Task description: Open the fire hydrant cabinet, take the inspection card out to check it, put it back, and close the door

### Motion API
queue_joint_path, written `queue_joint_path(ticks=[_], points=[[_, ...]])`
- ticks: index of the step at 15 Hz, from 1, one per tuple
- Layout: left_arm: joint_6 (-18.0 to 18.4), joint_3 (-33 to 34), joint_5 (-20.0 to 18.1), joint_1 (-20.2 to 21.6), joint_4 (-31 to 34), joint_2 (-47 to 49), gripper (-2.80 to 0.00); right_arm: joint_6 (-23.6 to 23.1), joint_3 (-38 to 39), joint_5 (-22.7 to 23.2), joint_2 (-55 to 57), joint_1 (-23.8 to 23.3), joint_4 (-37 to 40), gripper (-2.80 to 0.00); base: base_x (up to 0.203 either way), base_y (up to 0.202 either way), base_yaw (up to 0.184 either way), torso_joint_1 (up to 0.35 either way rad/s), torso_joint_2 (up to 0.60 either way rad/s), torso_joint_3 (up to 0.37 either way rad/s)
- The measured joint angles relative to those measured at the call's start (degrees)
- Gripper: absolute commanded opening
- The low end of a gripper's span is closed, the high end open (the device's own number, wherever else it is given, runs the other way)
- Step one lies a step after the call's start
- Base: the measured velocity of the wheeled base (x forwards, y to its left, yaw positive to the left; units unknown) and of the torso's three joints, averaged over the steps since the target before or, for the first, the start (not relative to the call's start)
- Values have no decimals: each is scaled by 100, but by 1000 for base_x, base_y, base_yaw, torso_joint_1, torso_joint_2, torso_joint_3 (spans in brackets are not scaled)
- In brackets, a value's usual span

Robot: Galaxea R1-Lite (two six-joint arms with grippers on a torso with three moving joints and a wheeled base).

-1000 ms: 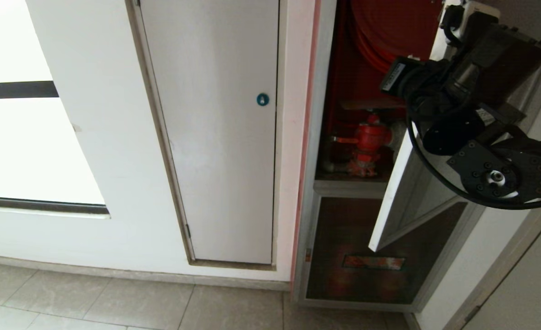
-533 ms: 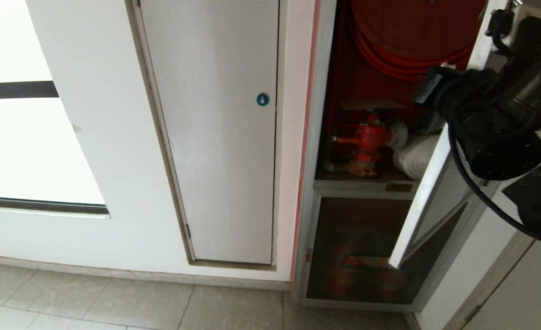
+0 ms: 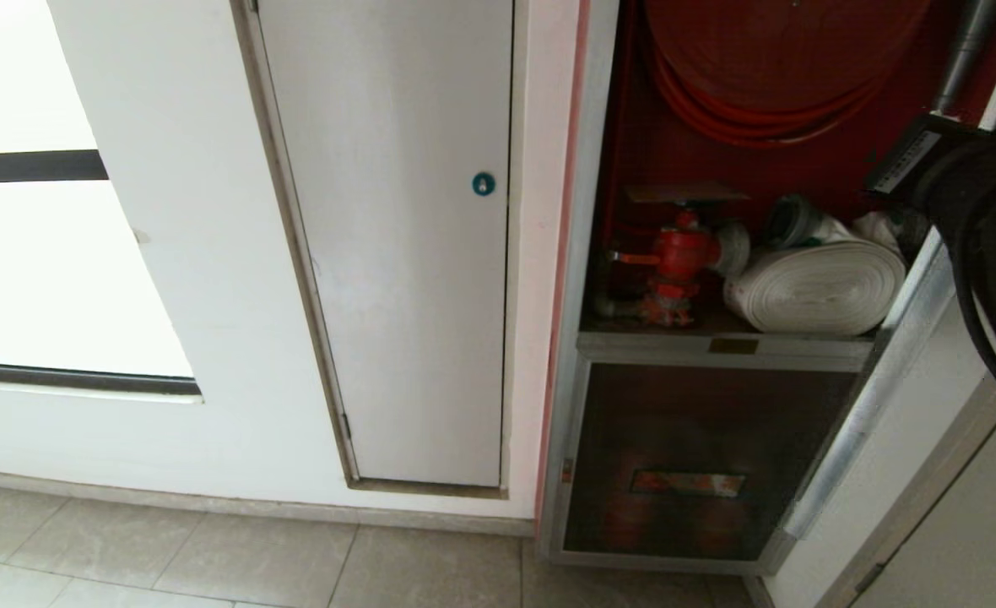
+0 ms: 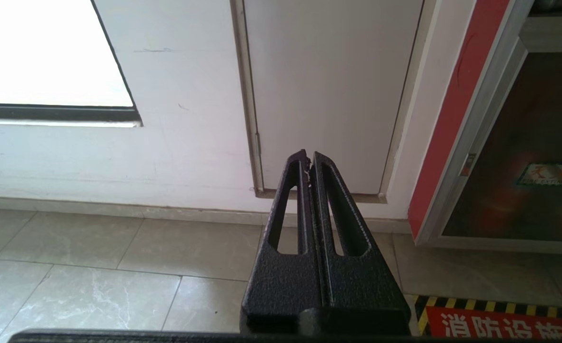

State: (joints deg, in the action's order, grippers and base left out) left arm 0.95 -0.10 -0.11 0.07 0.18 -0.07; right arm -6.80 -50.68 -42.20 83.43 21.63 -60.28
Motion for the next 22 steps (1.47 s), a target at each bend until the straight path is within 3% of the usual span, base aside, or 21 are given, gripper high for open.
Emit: queue_joint_path(ticks=[8,13,17,22], points=[[0,0,1,-2,0,0,-280,2,409,-33,-667,-966,34,-280,0,0,0,0,0,0],[1,0,3,2,0,0,-280,2,803,-200,-1212,-1882,69,-280,0,0,0,0,0,0],[1,0,1,0,-2,0,-280,17,1087,-316,-1748,-2448,491,-280,0,0,0,0,0,0],[1,0,1,0,0,0,-280,63,1218,-666,-2062,-3628,886,-280,0,0,0,0,0,0]])
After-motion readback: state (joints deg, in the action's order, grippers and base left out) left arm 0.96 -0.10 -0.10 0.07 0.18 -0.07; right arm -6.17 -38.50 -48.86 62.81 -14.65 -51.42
